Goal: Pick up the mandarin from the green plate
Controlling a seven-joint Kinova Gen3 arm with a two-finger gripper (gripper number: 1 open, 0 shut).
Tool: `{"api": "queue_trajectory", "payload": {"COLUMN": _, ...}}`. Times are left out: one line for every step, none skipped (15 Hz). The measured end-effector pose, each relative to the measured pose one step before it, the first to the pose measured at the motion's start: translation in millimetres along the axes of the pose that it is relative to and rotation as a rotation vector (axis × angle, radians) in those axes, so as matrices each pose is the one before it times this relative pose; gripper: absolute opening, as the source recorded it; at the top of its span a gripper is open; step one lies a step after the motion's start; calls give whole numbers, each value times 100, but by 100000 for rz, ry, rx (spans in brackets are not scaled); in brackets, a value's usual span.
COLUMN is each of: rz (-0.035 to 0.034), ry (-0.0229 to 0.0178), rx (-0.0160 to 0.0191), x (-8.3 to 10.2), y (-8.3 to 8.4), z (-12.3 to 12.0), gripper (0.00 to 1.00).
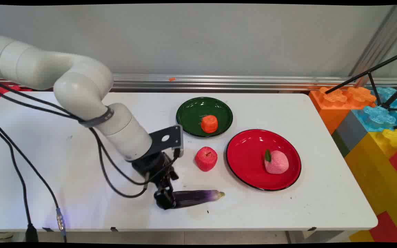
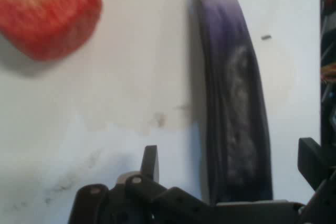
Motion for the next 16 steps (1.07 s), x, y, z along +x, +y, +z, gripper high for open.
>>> {"api": "queue_trajectory", "payload": {"rz": -792, "ry": 862, "rx": 178, "x": 333, "y": -295, "z": -186, "gripper": 100}}
{"api": "queue_trajectory", "payload": {"rz": -1259, "ry": 1137, "rx": 161, "x": 404, "y": -392, "z": -307, "gripper": 100}}
{"api": "queue_trajectory", "payload": {"rz": -1358, "ry": 1201, "rx": 34, "x": 374, "y": -403, "z": -375, "gripper": 100}}
{"api": "queue_trajectory", "payload": {"rz": -1621, "ry": 1617, "rx": 116, "x": 467, "y": -564, "z": -548, "gripper": 100}}
{"api": "queue_trajectory", "payload": {"rz": -1422, "ry": 1855, "rx": 139, "x": 480, "y": -650, "z": -649, "gripper": 100}}
{"api": "queue_trajectory", "payload": {"rz": -859, "ry": 1640, "rx": 35, "x": 401, "y": -625, "z": -574, "gripper": 100}}
{"api": "queue_trajectory", "payload": {"rz": -898, "ry": 2254, "rx": 53, "x": 501, "y": -807, "z": -721, "gripper": 100}}
{"api": "queue_trajectory", "payload": {"rz": -794, "ry": 2239, "rx": 32, "x": 465, "y": -821, "z": -672, "gripper": 100}}
{"api": "queue_trajectory", "payload": {"rz": -508, "ry": 1908, "rx": 34, "x": 335, "y": -781, "z": -580, "gripper": 100}}
{"api": "queue_trajectory", "payload": {"rz": -269, "ry": 1225, "rx": 64, "x": 205, "y": -540, "z": -377, "gripper": 100}}
{"api": "queue_trajectory", "payload": {"rz": -149, "ry": 1684, "rx": 313, "x": 210, "y": -910, "z": -566, "gripper": 100}}
{"api": "queue_trajectory", "payload": {"rz": -23, "ry": 1051, "rx": 264, "x": 127, "y": -594, "z": -356, "gripper": 100}}
{"api": "queue_trajectory", "payload": {"rz": 131, "ry": 1526, "rx": 731, "x": 134, "y": -1009, "z": -507, "gripper": 100}}
{"api": "queue_trajectory", "payload": {"rz": 178, "ry": 1667, "rx": 1030, "x": 121, "y": -1196, "z": -521, "gripper": 100}}
{"api": "queue_trajectory", "payload": {"rz": 194, "ry": 1445, "rx": 1228, "x": 103, "y": -1195, "z": -400, "gripper": 100}}
{"api": "queue_trajectory", "payload": {"rz": 56, "ry": 1145, "rx": 1254, "x": 106, "y": -1015, "z": -248, "gripper": 100}}
